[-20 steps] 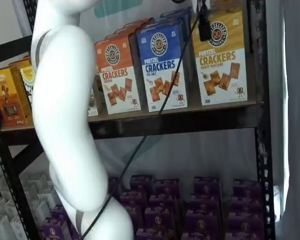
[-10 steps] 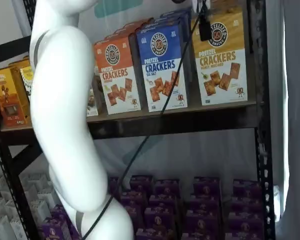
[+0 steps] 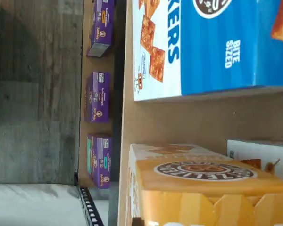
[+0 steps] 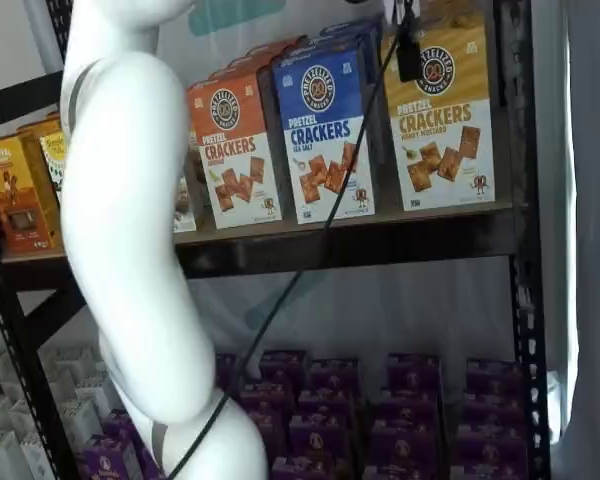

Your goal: Retrieve the yellow and white box located on the top shelf, the sixth one from the left

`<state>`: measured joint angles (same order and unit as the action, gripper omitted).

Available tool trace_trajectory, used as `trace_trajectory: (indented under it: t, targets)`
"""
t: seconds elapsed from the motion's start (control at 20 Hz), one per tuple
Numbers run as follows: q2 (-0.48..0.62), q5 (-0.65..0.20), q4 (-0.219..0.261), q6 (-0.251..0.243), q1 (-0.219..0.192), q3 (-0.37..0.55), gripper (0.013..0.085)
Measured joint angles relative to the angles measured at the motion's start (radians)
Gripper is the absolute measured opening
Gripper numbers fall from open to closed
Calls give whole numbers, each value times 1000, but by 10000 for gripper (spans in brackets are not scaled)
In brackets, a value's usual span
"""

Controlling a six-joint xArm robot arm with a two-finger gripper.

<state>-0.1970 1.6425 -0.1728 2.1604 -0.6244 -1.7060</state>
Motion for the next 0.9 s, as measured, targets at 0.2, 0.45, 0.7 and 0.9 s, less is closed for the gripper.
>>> trace_trajectory:
  t: [0.2, 0.45, 0.7, 0.9]
  targets:
    - [-23, 20, -19, 10, -19, 5, 610]
    - [-65, 33, -29, 27, -40, 31, 610]
    - [-148, 34, -25, 59, -70, 97, 610]
    - [-214, 46, -21, 82, -93, 152, 610]
